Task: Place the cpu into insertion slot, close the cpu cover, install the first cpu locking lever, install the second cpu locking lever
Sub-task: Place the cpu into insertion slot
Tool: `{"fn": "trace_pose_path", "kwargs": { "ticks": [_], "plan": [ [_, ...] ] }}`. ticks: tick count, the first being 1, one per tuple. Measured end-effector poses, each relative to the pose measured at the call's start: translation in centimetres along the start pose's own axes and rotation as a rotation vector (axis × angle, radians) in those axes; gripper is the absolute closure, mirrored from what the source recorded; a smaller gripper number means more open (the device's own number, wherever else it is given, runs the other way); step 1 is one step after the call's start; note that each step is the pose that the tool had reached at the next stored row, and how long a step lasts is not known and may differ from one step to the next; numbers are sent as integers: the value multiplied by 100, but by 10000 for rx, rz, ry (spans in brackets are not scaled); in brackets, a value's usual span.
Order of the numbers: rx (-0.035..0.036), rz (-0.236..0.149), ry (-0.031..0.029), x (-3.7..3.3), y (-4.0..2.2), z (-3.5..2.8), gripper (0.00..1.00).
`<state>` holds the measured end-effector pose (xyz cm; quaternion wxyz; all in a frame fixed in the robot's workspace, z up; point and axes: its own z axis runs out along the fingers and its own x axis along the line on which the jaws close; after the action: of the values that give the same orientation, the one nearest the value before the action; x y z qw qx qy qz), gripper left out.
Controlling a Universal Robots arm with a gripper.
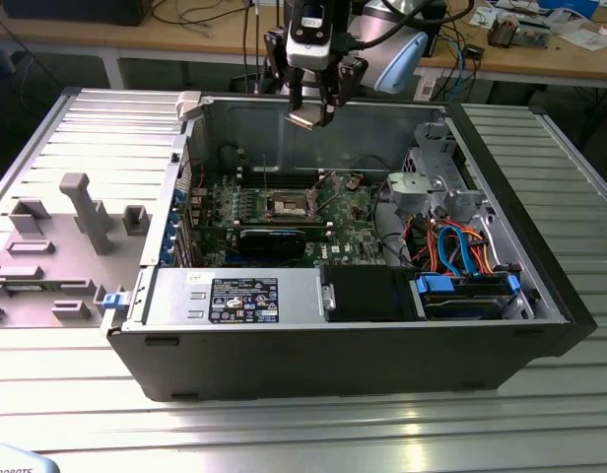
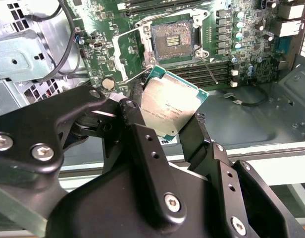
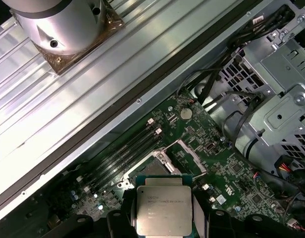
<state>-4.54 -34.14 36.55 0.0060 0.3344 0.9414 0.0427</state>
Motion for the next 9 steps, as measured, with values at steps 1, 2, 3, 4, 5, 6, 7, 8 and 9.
{"fn": "trace_pose_path", "kwargs": {
  "ticks": [1,2,3,4,5,6,7,8,9],
  "plan": [
    [-1,46,-4,5,-4,0,46],
    [-1,116,-10,8,-7,1,46],
    [-1,211,-18,9,-8,2,46],
    [-4,320,-27,8,-8,5,46],
    [-10,545,-47,9,-8,10,46],
    [-11,686,-58,9,-9,13,46],
    [-15,884,-75,9,-9,17,46],
    [-16,1038,-88,9,-10,17,46],
    [-17,1046,-89,9,-9,18,46]
  ]
}}
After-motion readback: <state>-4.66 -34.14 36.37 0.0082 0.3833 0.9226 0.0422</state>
